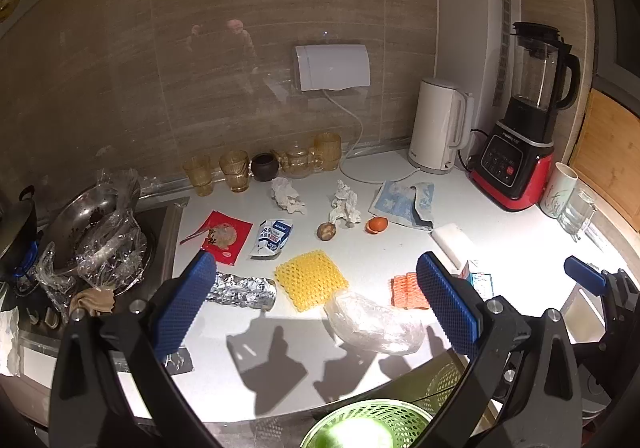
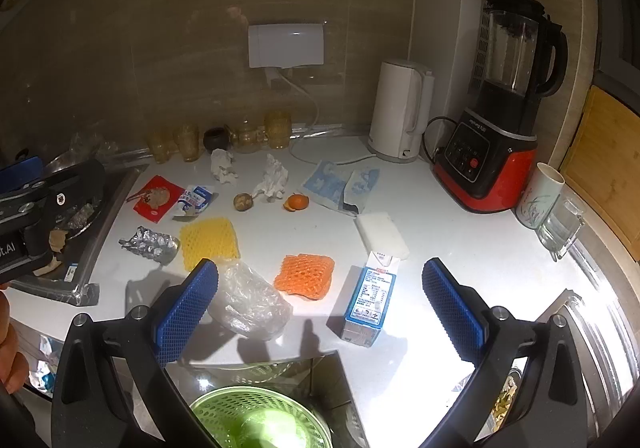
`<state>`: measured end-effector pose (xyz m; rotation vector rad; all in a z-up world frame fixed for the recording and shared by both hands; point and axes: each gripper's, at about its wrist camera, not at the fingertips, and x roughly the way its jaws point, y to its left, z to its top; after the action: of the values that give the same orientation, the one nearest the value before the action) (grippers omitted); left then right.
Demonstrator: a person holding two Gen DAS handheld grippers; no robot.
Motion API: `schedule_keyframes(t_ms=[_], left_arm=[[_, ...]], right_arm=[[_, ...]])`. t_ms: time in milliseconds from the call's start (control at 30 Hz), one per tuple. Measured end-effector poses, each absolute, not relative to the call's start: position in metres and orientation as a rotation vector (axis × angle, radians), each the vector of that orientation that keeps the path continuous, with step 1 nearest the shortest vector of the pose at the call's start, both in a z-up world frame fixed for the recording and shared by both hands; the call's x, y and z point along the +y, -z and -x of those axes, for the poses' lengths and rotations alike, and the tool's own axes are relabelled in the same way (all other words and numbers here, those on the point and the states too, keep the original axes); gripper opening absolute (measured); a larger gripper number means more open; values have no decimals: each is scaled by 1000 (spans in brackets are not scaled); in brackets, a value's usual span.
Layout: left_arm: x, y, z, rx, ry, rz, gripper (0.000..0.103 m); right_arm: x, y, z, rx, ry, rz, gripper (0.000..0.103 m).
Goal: Collect trash
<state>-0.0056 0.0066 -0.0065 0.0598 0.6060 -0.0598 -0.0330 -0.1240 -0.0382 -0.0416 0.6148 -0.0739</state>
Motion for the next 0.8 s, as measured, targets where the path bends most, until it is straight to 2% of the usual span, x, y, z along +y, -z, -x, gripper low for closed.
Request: schedule_keyframes(t_ms=[800], left_arm=[[10, 15, -4, 658, 60, -49, 96]], right_arm=[[-117, 48, 25, 658, 68, 56, 101]])
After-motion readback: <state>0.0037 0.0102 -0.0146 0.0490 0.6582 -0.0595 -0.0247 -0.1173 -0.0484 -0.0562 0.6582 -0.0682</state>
